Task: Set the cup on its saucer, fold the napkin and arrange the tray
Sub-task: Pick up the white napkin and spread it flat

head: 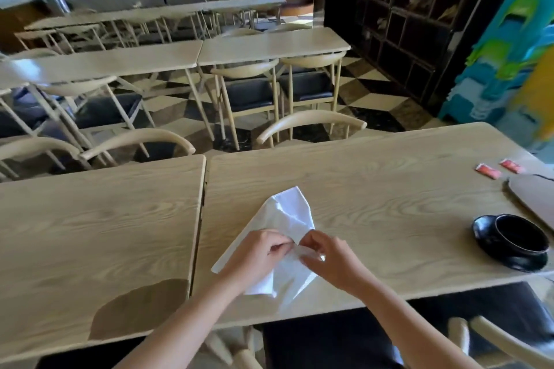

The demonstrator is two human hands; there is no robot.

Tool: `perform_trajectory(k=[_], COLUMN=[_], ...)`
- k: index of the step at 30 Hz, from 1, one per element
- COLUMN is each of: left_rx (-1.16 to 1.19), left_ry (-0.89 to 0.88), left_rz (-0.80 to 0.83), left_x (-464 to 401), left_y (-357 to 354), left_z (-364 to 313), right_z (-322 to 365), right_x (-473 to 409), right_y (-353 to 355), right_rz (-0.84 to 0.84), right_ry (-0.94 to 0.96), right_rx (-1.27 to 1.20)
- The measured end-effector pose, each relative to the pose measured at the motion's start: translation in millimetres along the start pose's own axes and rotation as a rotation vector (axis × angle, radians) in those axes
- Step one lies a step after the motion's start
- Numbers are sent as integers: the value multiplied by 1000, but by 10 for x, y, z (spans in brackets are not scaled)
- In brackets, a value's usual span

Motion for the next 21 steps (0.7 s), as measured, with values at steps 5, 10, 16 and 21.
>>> perform_trajectory(k=[5,10,16,21], left_rx=[191,172,87,-218], left_ry=[-51,-58,-68,40], left_rz=[234,423,694,806], left_x=[-51,-41,-6,-175], left_y=[423,856,1109,990], left_z=[-264,-430,-397,7], right_z=[162,241,379,440], right_x=[31,10,-43,-139], right_y=[371,816,1171,1480], right_rz=[-85,-39,296,452], right_ry=[68,31,-60,-189], right_rx=[80,310,633,547])
Point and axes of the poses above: each hand's wrist, its own x-axis away from the middle knuckle, its own y-axis out of the back of the hand, z = x × y, the point moved 9 cm from there along -x, towards the middle knuckle, and after that the axes turned 12 degrees about -x, right-handed, at the moved point
